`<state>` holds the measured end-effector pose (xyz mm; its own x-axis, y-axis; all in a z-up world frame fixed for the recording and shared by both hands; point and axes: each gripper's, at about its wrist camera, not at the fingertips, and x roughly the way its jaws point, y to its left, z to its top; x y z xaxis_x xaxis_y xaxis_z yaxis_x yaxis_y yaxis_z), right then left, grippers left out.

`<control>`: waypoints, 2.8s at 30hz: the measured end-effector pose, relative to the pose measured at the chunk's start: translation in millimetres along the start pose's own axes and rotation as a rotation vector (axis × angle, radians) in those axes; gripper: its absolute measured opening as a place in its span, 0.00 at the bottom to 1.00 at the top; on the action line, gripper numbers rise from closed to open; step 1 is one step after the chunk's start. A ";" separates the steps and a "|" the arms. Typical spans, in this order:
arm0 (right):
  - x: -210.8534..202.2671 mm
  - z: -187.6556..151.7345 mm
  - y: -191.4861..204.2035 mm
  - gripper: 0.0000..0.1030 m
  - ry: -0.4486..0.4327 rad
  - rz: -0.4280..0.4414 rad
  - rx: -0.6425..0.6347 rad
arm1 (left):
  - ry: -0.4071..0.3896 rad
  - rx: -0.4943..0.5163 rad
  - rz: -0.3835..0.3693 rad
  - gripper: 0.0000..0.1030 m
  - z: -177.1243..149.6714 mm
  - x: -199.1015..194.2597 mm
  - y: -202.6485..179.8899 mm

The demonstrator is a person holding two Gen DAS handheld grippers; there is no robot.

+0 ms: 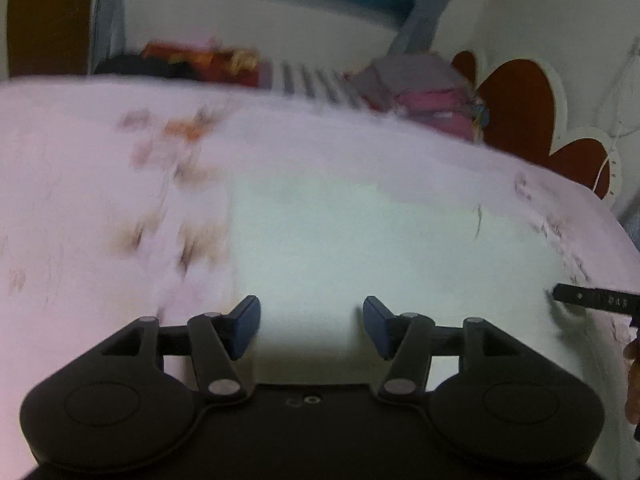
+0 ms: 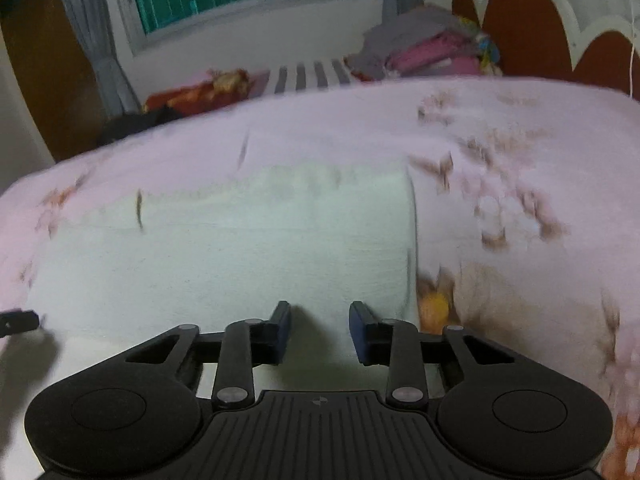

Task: Fold small clothes
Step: 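Smooth the folded sweater with both open grippers, then grasp the sweater's hem edge with both grippers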

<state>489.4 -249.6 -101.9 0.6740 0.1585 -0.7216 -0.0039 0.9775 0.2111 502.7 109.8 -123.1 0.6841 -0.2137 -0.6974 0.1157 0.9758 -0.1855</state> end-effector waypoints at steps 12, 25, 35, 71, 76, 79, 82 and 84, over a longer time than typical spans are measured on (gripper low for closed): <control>69.8 29.0 61.7 0.32 0.001 0.196 -0.116 | 0.010 0.197 0.109 0.71 39.4 85.6 -4.9; 52.5 22.4 78.7 0.32 -0.008 0.146 -0.133 | -0.051 0.202 0.027 0.70 6.2 50.6 -70.0; 25.8 8.4 -14.4 0.32 -0.012 -0.087 -0.004 | -0.063 0.124 0.115 0.66 -20.4 8.8 -7.9; 6.4 -26.4 19.4 0.32 0.001 -0.145 -0.066 | -0.015 0.199 0.085 0.77 -49.0 0.2 -7.2; -2.2 -18.0 14.2 0.33 0.016 -0.127 -0.005 | -0.024 0.228 0.151 0.96 -54.6 -15.5 -12.5; -32.9 -23.4 12.0 0.80 -0.083 -0.120 -0.001 | -0.040 0.231 0.160 0.95 -63.1 -36.8 -13.6; -58.8 -33.8 -2.3 0.79 -0.078 -0.079 0.044 | -0.050 0.233 0.158 0.88 -76.6 -63.0 -13.6; -80.1 -46.0 -14.1 0.73 -0.078 -0.063 0.056 | -0.044 0.232 0.150 0.80 -88.0 -81.0 -13.1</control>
<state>401.5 -269.7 -77.5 0.7274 0.0837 -0.6811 0.0797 0.9755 0.2050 382.5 110.2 -125.1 0.7358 -0.0692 -0.6737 0.1695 0.9819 0.0843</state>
